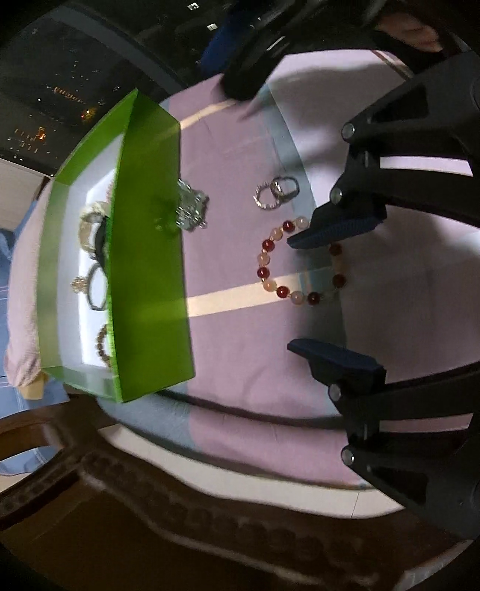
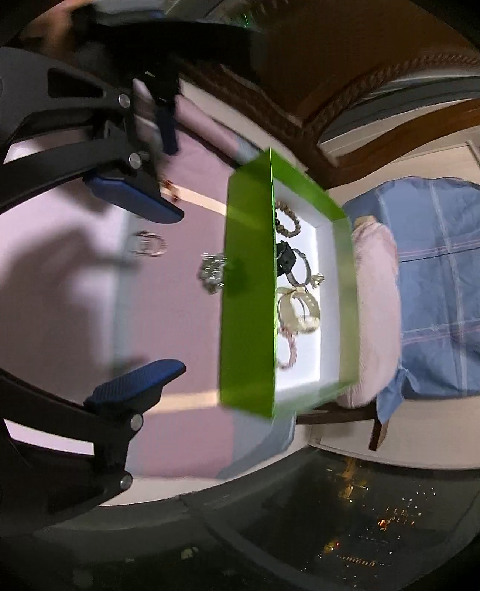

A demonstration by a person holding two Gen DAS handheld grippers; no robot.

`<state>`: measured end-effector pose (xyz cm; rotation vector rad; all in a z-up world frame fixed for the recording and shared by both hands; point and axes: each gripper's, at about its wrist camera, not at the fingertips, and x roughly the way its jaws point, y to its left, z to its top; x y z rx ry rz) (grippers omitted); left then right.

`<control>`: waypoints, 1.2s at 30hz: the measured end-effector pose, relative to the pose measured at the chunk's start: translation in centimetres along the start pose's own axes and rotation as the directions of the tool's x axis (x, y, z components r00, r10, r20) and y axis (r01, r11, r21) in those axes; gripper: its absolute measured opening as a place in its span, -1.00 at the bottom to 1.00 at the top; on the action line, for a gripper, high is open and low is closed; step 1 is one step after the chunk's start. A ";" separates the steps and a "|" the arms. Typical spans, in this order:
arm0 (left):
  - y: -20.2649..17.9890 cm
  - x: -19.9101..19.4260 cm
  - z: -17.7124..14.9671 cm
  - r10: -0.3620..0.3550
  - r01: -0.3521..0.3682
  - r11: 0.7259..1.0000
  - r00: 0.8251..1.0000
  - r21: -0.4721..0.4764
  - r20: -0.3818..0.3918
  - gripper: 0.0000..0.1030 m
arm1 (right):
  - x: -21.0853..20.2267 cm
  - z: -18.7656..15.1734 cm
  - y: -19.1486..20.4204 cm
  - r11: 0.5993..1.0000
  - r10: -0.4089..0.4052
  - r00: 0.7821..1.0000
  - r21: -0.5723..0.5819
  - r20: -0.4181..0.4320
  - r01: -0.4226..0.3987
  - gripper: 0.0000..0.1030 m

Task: Organize jewelry
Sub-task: 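Grasp the red-and-white beaded bracelet with the left gripper while the right gripper grasps the green jade pendant, then lift the red-and-white bracelet with the left gripper while the right gripper lifts the jade pendant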

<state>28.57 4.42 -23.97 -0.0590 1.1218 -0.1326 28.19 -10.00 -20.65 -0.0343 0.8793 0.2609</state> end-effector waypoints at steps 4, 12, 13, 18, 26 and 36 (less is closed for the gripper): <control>-0.1 0.5 0.0 0.018 -0.019 0.999 1.000 0.031 0.023 -0.10 | 5.3 1.8 1.0 1.000 -0.007 0.997 0.007 -0.080 0.008 0.22; 1.1 0.1 0.2 -0.004 0.004 1.000 0.999 0.008 0.035 -0.84 | 9.1 2.5 2.1 1.000 -0.019 0.993 0.004 -0.116 0.020 -0.74; 1.2 0.0 0.1 -0.012 0.012 1.000 0.999 0.008 0.037 -0.84 | 9.0 2.4 2.0 1.000 -0.006 0.993 0.011 -0.119 0.007 -0.76; 1.2 -3.0 -0.7 -0.055 0.057 0.998 0.993 -0.019 0.107 -0.85 | 4.2 1.3 0.4 0.998 0.042 0.998 0.042 -0.039 -0.041 -0.85; -0.3 -14.6 -3.7 -0.181 0.194 0.981 0.935 -0.012 0.304 -0.85 | -11.2 -2.1 -3.2 0.996 0.066 0.985 0.041 0.160 -0.074 -0.85; -4.9 -25.5 -10.2 -0.224 0.226 0.973 0.878 0.045 0.423 -0.85 | -24.4 -8.5 -4.2 0.995 0.077 0.955 0.039 0.286 -0.092 -0.85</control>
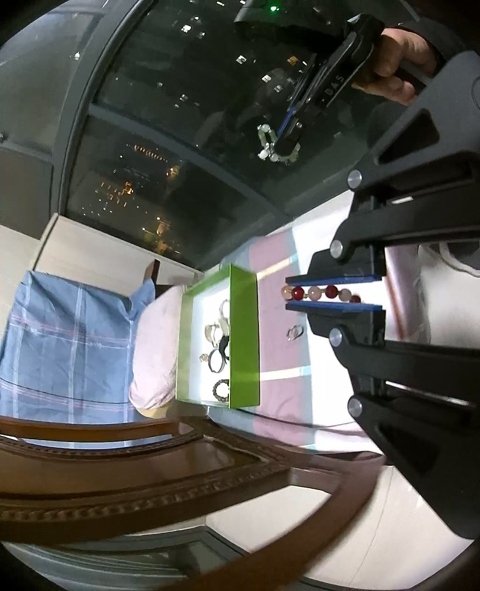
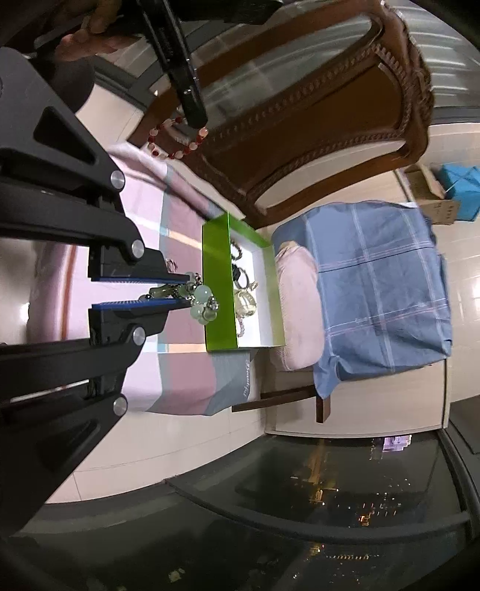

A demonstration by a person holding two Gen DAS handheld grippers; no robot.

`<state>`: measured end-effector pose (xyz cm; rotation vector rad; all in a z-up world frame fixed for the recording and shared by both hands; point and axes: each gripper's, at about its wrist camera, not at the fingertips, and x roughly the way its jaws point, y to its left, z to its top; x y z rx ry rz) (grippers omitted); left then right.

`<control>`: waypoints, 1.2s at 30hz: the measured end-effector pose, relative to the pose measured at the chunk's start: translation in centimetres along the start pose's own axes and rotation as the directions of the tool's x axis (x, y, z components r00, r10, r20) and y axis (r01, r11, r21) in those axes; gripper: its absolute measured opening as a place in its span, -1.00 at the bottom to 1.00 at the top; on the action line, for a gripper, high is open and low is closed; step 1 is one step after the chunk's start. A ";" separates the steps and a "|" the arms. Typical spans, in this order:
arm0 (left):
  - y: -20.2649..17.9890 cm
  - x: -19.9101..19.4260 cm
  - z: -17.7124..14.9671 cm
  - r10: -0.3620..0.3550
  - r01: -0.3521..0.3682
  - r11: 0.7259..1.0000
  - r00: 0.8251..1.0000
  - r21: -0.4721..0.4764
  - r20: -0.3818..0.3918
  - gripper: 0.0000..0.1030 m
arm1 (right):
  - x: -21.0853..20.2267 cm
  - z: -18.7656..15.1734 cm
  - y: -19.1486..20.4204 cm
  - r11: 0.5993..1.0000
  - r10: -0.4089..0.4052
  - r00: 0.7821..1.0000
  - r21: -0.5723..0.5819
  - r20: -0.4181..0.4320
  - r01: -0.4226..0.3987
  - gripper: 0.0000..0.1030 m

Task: Organize jewelry
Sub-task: 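Lift the red-and-white bracelet with the left gripper while the right gripper lifts the jade pendant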

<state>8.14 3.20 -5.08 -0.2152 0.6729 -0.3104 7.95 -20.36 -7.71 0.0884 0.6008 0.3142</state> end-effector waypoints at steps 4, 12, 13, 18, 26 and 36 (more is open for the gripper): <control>-1.7 -2.5 -1.3 0.002 -0.002 1.000 1.000 0.001 0.017 -0.85 | -2.4 -0.6 1.1 1.000 0.019 1.000 -0.022 0.017 -0.019 -0.85; -2.4 -4.4 -1.9 0.015 -0.015 1.000 0.999 0.009 0.039 -0.85 | -3.8 -1.1 2.6 0.998 0.033 0.999 -0.045 0.033 -0.031 -0.85; -2.5 -4.6 -1.9 0.015 -0.016 1.000 0.999 0.011 0.041 -0.85 | -3.8 -1.1 2.6 0.998 0.033 0.999 -0.046 0.034 -0.031 -0.85; -2.6 -5.3 -2.0 0.022 -0.023 1.000 0.999 0.015 0.049 -0.85 | -4.6 -1.2 2.8 0.998 0.034 0.999 -0.050 0.042 -0.032 -0.85; -2.6 -5.5 -2.4 0.025 -0.026 0.999 0.999 0.018 0.045 -0.85 | -5.1 -1.3 2.9 0.998 0.036 0.998 -0.053 0.049 -0.033 -0.85; -3.0 -5.4 -2.4 0.028 -0.029 0.999 0.999 0.024 0.041 -0.85 | -5.1 -1.4 2.8 0.998 0.039 0.998 -0.051 0.050 -0.036 -0.85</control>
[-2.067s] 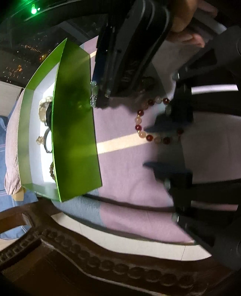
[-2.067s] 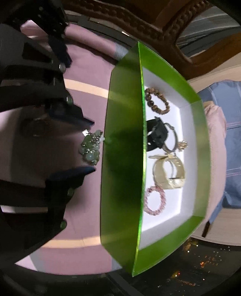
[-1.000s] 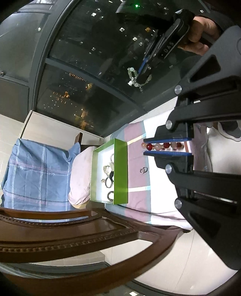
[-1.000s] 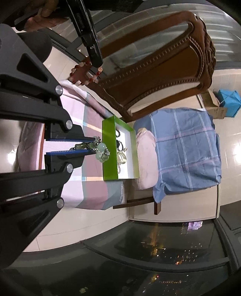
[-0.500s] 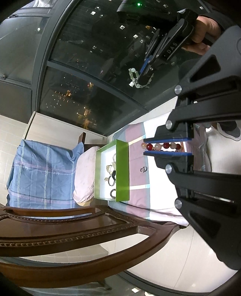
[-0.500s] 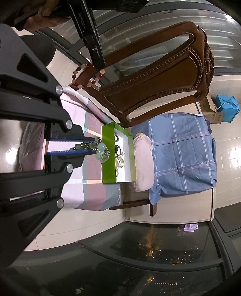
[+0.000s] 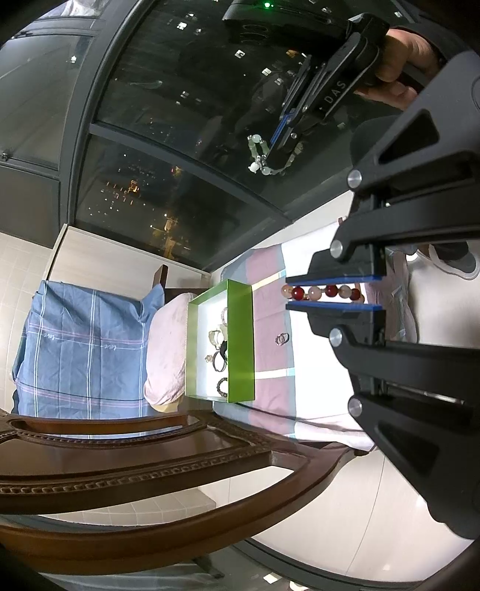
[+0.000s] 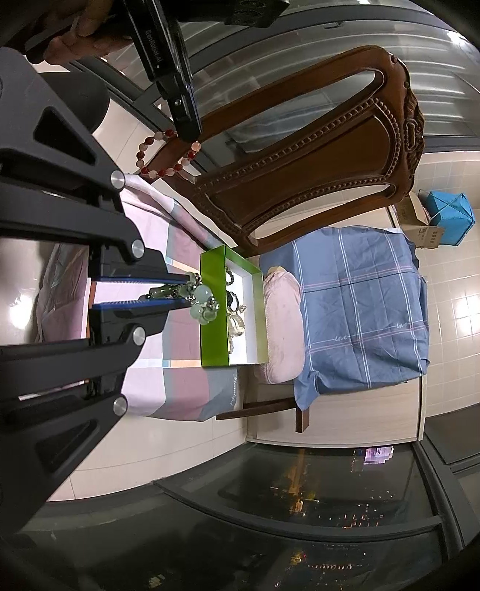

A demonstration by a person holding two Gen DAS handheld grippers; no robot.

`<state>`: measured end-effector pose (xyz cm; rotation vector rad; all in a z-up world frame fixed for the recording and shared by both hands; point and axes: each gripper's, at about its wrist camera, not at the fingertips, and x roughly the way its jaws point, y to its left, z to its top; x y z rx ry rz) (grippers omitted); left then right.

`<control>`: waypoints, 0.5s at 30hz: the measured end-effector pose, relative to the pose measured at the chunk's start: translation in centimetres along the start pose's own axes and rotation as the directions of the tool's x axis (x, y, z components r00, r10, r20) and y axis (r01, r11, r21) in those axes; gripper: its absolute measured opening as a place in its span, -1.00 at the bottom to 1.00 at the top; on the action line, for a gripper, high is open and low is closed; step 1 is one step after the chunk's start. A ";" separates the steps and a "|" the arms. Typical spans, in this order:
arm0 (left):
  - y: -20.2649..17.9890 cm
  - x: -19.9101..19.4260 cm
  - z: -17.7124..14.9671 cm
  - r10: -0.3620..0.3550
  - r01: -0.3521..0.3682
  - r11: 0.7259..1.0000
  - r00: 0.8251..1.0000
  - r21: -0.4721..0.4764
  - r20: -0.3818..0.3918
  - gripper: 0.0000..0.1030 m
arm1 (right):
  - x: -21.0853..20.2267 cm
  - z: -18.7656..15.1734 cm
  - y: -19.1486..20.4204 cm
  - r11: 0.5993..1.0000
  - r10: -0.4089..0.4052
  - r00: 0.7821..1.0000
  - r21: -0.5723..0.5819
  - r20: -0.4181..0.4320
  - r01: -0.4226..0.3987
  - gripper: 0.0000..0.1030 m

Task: Organize jewelry
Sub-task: 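Lift the red-and-white bracelet with the left gripper while the right gripper lifts the jade pendant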

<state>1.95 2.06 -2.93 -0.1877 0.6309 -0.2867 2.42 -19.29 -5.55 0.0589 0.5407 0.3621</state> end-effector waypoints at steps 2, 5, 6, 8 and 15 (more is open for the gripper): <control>0.0 0.0 0.0 0.000 0.000 1.000 1.000 0.002 -0.001 -0.85 | 0.0 0.0 0.0 1.000 0.000 1.000 -0.001 0.000 0.000 -0.85; 0.0 0.2 -0.1 -0.001 0.001 1.000 1.000 0.002 -0.005 -0.85 | 0.1 0.0 -0.1 1.000 0.001 1.000 0.003 -0.004 -0.001 -0.85; 0.1 0.3 -0.1 -0.002 0.002 1.000 1.000 0.001 -0.008 -0.85 | 0.2 0.0 -0.1 1.000 0.002 1.000 0.003 -0.007 -0.002 -0.85; 0.1 0.5 -0.2 -0.002 0.002 1.000 1.000 0.002 -0.013 -0.85 | 0.4 0.1 -0.1 1.000 0.003 1.000 0.005 -0.011 -0.003 -0.84; 0.9 2.8 0.8 -0.001 0.001 1.000 0.999 -0.006 -0.040 -0.85 | 2.8 0.6 -0.5 1.000 0.010 0.999 0.002 -0.040 -0.010 -0.84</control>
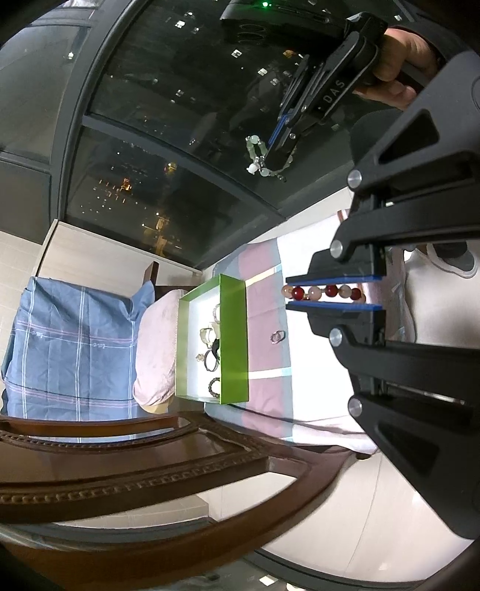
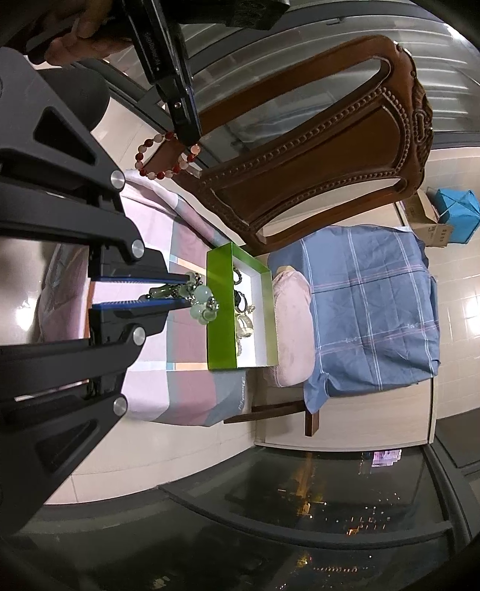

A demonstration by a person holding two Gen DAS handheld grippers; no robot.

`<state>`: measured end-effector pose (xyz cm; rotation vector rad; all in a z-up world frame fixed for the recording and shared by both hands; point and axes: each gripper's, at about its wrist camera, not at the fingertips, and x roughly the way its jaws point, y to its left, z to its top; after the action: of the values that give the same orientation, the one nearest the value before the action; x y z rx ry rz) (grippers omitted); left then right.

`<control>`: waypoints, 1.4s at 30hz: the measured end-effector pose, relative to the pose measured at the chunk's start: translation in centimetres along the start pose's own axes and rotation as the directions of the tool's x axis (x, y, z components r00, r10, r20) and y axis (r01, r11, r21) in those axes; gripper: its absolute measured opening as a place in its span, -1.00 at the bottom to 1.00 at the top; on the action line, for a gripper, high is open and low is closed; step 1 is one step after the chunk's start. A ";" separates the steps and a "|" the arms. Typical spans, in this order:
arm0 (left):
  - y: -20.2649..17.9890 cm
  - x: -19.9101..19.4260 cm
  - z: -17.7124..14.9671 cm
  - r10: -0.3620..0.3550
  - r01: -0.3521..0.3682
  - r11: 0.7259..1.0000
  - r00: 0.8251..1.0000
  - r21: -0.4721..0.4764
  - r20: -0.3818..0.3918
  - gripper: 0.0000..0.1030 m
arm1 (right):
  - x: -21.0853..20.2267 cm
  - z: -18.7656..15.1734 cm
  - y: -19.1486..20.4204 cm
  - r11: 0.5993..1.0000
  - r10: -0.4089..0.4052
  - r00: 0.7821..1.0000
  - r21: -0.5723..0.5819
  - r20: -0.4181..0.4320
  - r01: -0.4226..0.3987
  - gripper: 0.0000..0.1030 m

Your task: Organize jewelry

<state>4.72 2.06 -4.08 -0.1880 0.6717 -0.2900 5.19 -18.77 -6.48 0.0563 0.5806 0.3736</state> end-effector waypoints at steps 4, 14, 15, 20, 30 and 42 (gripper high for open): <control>0.9 2.7 3.6 0.005 -0.005 1.000 1.000 0.009 0.005 -0.85 | 3.0 3.2 -1.0 1.000 -0.001 1.000 -0.026 0.010 0.001 -0.85; 7.4 17.7 16.1 0.096 -0.098 0.994 0.995 -0.051 -0.028 -0.84 | 22.1 13.9 -6.2 0.996 -0.070 0.993 -0.062 -0.099 0.064 -0.84; 8.5 20.0 17.0 0.117 -0.120 0.991 0.992 -0.064 -0.048 -0.84 | 23.6 14.1 -6.7 0.996 -0.070 0.991 -0.060 -0.114 0.064 -0.84; 12.9 28.7 19.3 0.161 -0.178 0.977 0.977 -0.117 -0.140 -0.84 | 34.0 15.0 -9.3 0.995 -0.100 0.971 -0.040 -0.219 0.093 -0.84; 14.6 28.6 21.5 0.218 -0.221 0.960 0.975 -0.174 -0.039 0.59 | 33.0 16.9 -11.8 0.983 -0.182 0.982 0.026 -0.052 0.184 0.35; 3.2 3.6 10.7 0.207 -0.214 0.977 0.947 0.003 0.247 0.92 | 6.2 9.2 -5.6 0.989 -0.149 0.977 0.000 0.150 0.150 0.75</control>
<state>14.82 4.74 1.21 -0.1194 0.4364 -0.0684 16.80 -21.25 -2.92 0.0290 0.4305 0.2241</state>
